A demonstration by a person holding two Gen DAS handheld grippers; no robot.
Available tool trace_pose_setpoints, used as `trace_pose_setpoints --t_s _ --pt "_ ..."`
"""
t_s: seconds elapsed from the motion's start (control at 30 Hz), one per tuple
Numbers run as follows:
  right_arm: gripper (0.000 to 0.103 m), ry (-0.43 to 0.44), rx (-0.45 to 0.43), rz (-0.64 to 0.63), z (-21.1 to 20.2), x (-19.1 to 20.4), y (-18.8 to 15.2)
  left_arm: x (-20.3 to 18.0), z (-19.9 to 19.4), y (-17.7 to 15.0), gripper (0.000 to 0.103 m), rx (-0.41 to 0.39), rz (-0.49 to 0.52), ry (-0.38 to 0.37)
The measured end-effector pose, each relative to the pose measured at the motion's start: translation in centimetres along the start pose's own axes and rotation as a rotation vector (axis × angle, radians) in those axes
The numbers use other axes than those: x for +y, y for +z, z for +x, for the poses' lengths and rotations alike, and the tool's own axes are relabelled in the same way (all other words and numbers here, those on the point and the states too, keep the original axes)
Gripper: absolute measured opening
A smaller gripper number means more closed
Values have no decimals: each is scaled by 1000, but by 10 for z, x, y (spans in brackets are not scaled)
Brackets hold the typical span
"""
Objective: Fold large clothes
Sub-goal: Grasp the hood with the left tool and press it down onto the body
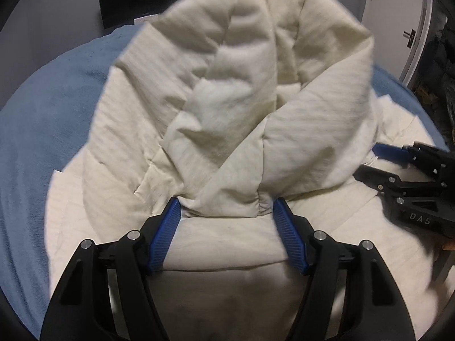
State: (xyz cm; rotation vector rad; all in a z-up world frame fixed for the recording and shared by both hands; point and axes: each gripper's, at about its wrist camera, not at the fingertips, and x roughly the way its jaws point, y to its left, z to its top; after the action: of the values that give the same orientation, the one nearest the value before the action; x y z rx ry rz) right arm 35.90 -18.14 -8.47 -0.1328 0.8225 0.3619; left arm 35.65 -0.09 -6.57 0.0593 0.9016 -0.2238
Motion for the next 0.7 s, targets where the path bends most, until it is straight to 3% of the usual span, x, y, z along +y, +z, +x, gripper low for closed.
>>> trace_pose_setpoints --t_s 0.1,0.2,0.33,0.53,0.7 --pt "55 -6 -69 45 -22 -17 4 7 -33 10 86 -125 -46 -37" --pt "55 -41 -96 110 -30 -37 17 23 -40 30 85 -161 -95 -2" --pt "55 -86 -67 100 -15 -44 42 35 -17 60 84 -124 -144 51" --pt "55 -78 46 104 33 -61 61 38 35 83 82 15 -58 201" --pt "56 1 75 215 59 -81 44 67 64 75 84 68 -181 132"
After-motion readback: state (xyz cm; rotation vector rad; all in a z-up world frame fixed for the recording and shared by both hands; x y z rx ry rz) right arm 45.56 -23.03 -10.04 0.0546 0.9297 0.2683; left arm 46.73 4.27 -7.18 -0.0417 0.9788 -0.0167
